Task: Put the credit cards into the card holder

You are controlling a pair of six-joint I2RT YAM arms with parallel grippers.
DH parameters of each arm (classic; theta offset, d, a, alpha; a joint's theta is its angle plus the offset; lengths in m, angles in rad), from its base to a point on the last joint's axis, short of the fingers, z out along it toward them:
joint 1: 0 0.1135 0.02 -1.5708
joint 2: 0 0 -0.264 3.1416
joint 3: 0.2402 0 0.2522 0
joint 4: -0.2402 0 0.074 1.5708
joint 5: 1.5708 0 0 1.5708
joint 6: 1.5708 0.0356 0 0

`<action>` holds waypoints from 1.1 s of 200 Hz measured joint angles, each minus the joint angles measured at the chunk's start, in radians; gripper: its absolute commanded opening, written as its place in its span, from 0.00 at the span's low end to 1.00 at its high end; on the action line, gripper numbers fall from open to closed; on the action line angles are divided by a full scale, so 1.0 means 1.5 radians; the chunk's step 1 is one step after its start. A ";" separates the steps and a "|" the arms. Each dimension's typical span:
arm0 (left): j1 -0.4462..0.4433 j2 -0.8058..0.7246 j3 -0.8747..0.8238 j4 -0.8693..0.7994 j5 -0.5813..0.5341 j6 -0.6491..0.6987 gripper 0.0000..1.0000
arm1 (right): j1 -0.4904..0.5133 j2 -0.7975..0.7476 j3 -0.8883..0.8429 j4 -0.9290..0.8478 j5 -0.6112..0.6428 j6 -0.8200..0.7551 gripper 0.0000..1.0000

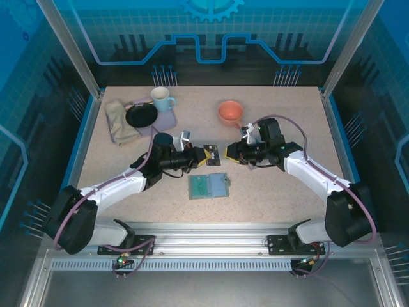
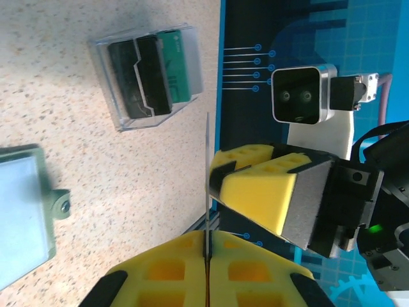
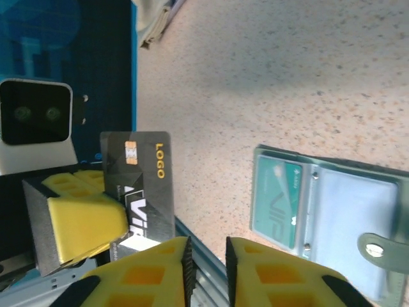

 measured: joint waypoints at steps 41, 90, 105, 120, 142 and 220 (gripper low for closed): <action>0.001 -0.005 -0.032 -0.007 0.007 0.010 0.03 | 0.018 0.003 -0.030 0.022 -0.005 0.005 0.47; 0.001 -0.006 -0.032 0.029 0.028 -0.003 0.03 | 0.039 0.045 -0.036 0.099 -0.044 0.045 0.39; 0.004 -0.002 -0.032 0.035 0.030 -0.010 0.04 | 0.041 0.055 -0.036 0.126 -0.058 0.056 0.28; 0.006 0.004 -0.033 0.041 0.030 -0.018 0.08 | 0.041 0.056 -0.035 0.141 -0.068 0.065 0.19; 0.007 0.006 -0.033 0.043 0.030 -0.025 0.10 | 0.039 0.056 -0.035 0.149 -0.073 0.070 0.10; 0.009 0.006 -0.035 0.043 0.030 -0.026 0.22 | 0.029 0.048 -0.039 0.170 -0.093 0.075 0.02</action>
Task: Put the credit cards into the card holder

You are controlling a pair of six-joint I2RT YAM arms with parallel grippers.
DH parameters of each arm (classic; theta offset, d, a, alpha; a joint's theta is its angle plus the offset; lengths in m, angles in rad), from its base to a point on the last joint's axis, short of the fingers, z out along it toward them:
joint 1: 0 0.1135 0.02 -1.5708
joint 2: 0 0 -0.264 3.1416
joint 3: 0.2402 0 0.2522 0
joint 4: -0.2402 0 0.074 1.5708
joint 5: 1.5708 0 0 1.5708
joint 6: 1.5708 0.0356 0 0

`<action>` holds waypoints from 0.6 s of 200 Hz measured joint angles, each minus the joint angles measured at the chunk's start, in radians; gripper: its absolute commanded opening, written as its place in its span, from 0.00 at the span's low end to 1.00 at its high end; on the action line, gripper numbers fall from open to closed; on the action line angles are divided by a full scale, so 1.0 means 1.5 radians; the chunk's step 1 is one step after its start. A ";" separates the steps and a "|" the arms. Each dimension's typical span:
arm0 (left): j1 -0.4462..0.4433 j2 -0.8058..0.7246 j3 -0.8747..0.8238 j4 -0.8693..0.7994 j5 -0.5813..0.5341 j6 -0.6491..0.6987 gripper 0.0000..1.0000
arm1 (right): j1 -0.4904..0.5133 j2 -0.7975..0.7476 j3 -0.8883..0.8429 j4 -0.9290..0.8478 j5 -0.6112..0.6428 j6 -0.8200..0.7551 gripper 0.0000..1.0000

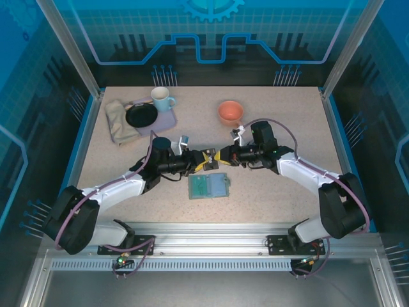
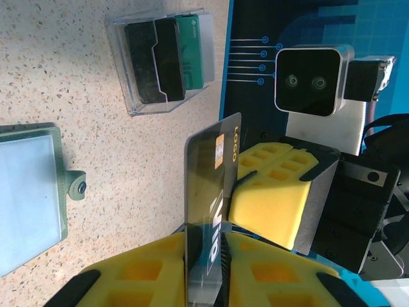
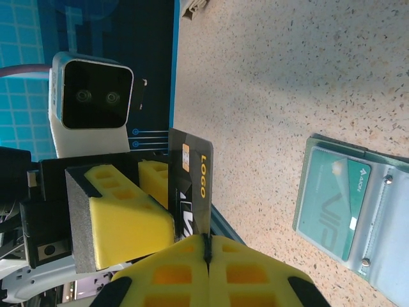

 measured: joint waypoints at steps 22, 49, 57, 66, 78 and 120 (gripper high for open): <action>0.002 -0.001 0.000 -0.001 0.000 0.001 0.20 | -0.004 -0.001 -0.002 -0.001 -0.002 0.000 0.02; 0.004 -0.006 0.000 -0.005 0.000 0.002 0.14 | -0.005 -0.001 -0.002 -0.001 -0.004 0.000 0.02; 0.004 -0.007 0.000 -0.007 0.000 0.002 0.14 | -0.005 -0.001 -0.002 -0.001 -0.005 0.000 0.02; 0.004 -0.007 0.000 -0.008 0.000 0.003 0.13 | -0.006 -0.001 -0.002 -0.002 -0.005 0.000 0.02; 0.004 -0.009 0.000 -0.009 0.000 0.003 0.11 | -0.006 -0.001 -0.002 -0.003 -0.005 0.000 0.03; 0.005 -0.026 0.001 -0.070 -0.012 0.049 0.04 | -0.002 -0.002 0.001 -0.071 0.034 -0.041 0.27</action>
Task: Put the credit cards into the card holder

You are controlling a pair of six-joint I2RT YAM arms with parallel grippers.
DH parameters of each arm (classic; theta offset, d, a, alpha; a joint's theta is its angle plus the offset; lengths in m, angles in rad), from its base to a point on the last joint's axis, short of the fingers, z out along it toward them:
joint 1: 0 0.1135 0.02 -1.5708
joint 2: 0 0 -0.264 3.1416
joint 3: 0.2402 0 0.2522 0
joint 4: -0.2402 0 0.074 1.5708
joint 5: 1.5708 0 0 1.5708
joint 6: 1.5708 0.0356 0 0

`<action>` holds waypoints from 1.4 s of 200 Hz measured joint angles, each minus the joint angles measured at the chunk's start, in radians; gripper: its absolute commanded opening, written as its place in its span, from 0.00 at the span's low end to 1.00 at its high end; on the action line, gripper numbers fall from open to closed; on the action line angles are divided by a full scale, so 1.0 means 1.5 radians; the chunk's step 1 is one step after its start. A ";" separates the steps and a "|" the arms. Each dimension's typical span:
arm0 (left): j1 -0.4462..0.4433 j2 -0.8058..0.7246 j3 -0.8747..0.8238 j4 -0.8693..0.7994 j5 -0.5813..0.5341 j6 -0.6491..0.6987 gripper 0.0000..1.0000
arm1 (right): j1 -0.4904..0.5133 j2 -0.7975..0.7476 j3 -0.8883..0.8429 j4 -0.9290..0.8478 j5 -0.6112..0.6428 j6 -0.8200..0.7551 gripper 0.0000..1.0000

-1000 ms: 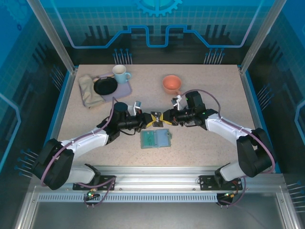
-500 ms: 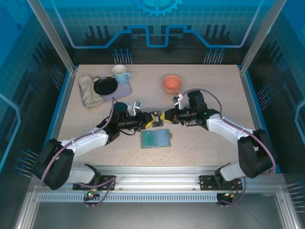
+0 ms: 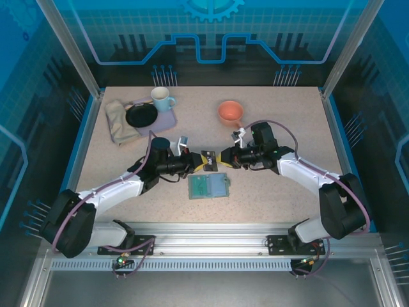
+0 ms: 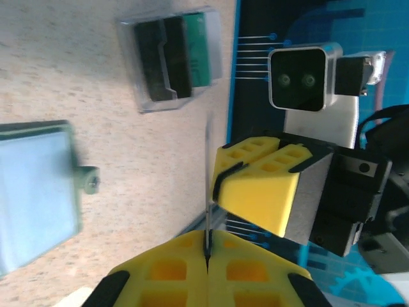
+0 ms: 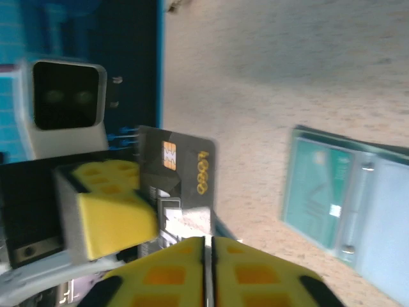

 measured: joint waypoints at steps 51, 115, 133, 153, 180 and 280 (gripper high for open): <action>-0.003 0.001 -0.021 -0.091 -0.040 0.079 0.01 | 0.061 0.010 0.021 -0.177 0.190 -0.108 0.65; -0.052 0.084 -0.041 -0.074 -0.077 0.098 0.02 | 0.115 0.106 0.035 -0.247 0.330 -0.148 0.70; -0.060 0.102 -0.041 -0.070 -0.087 0.099 0.02 | 0.121 0.126 0.044 -0.254 0.344 -0.153 0.70; -0.065 0.110 -0.041 -0.071 -0.102 0.100 0.02 | 0.126 0.139 0.054 -0.257 0.354 -0.156 0.70; -0.072 0.117 -0.041 -0.073 -0.119 0.113 0.02 | 0.127 0.154 0.063 -0.258 0.361 -0.161 0.65; -0.102 0.192 -0.020 -0.041 -0.129 0.115 0.06 | 0.126 0.176 0.063 -0.261 0.375 -0.164 0.24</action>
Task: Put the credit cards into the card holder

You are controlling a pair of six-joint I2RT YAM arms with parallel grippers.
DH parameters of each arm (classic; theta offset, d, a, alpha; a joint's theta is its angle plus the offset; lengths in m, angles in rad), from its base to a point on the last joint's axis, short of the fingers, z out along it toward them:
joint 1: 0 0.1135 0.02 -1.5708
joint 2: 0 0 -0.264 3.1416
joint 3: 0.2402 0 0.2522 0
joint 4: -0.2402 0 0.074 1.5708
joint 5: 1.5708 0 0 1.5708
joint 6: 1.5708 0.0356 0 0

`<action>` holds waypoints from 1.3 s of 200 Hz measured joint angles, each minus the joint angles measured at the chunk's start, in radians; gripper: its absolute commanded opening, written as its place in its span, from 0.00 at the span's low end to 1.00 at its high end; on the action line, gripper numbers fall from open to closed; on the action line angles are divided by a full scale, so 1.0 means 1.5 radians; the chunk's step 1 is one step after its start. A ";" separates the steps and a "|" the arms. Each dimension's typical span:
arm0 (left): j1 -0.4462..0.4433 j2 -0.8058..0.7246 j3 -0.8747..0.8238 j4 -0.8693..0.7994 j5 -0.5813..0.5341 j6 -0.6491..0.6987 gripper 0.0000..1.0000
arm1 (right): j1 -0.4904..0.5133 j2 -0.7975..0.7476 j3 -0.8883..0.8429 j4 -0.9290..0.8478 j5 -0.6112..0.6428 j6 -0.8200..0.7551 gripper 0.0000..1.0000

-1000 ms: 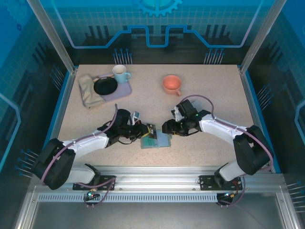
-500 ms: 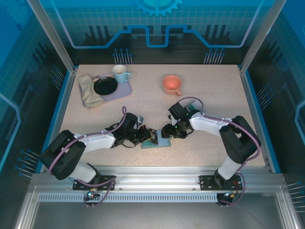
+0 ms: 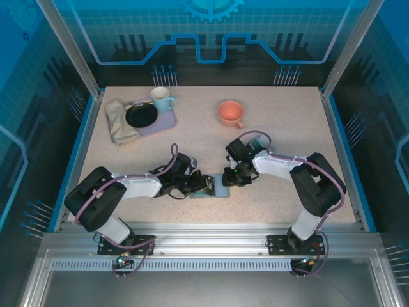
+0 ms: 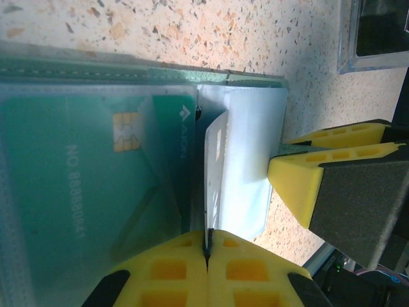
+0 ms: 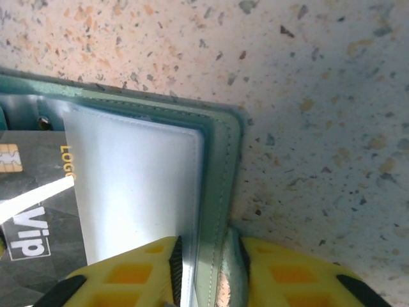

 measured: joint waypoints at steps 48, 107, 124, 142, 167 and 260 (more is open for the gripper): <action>-0.013 0.032 0.020 0.025 -0.003 -0.001 0.12 | 0.000 0.001 0.000 0.002 -0.001 0.002 0.22; -0.037 0.053 0.042 0.016 -0.027 -0.002 0.16 | 0.000 0.001 0.000 0.005 -0.004 0.004 0.16; -0.039 0.054 0.042 0.017 -0.034 -0.009 0.17 | 0.000 0.000 -0.001 0.005 -0.004 0.007 0.14; -0.041 0.058 0.042 0.020 -0.039 -0.024 0.18 | -0.001 -0.004 -0.007 0.012 -0.006 0.014 0.11; -0.047 0.066 0.042 0.034 -0.046 -0.043 0.20 | -0.006 -0.011 -0.021 0.028 -0.014 0.027 0.09; -0.062 0.037 0.043 -0.008 -0.092 -0.074 0.27 | -0.018 -0.025 -0.050 0.058 -0.040 0.055 0.08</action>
